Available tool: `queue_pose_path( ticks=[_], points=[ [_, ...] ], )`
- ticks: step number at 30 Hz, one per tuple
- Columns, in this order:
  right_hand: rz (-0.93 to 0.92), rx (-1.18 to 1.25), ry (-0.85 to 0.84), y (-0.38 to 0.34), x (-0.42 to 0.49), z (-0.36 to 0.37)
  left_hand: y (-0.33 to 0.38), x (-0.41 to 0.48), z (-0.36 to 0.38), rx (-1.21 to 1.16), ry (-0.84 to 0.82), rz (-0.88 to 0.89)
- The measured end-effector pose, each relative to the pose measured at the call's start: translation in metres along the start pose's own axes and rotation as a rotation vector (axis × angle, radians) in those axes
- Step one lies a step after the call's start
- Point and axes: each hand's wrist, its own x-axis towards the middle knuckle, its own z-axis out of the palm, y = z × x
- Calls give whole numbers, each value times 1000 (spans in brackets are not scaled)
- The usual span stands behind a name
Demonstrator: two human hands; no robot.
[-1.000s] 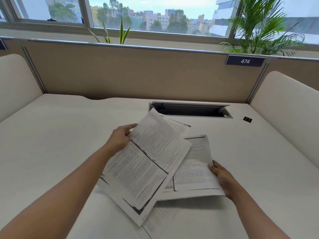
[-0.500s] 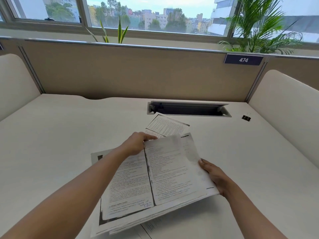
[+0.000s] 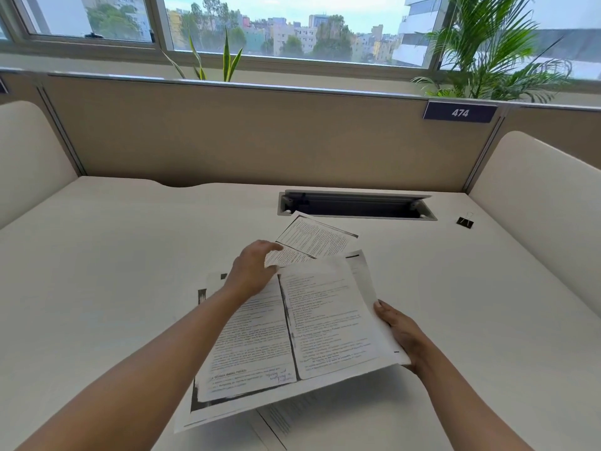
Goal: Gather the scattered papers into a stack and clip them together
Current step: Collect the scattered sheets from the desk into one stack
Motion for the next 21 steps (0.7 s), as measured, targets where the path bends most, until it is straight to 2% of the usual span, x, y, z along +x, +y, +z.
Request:
queue_pose_path(
  ticks=[5, 8, 11, 13, 15, 17, 21],
  points=[
    [17, 91, 65, 6, 6, -13, -18, -1, -17, -61, 215, -100],
    [14, 136, 118, 4, 6, -17, -31, 0, -30, -218, 219, -291],
    [17, 186, 183, 1, 5, -22, -45, -2, -37, -552, 97, -530],
    [20, 216, 193, -2, 4, -22, -49, -10, -37, -746, -62, -616],
    [33, 243, 187, -4, 3, -20, -50, -16, -36, -896, -263, -658],
    [32, 245, 163, -5, 3, -17, -51, -19, -32, -991, -394, -647],
    [16, 223, 60, -12, -2, -10, -50, -17, -23, -1071, -409, -621]
  ],
)
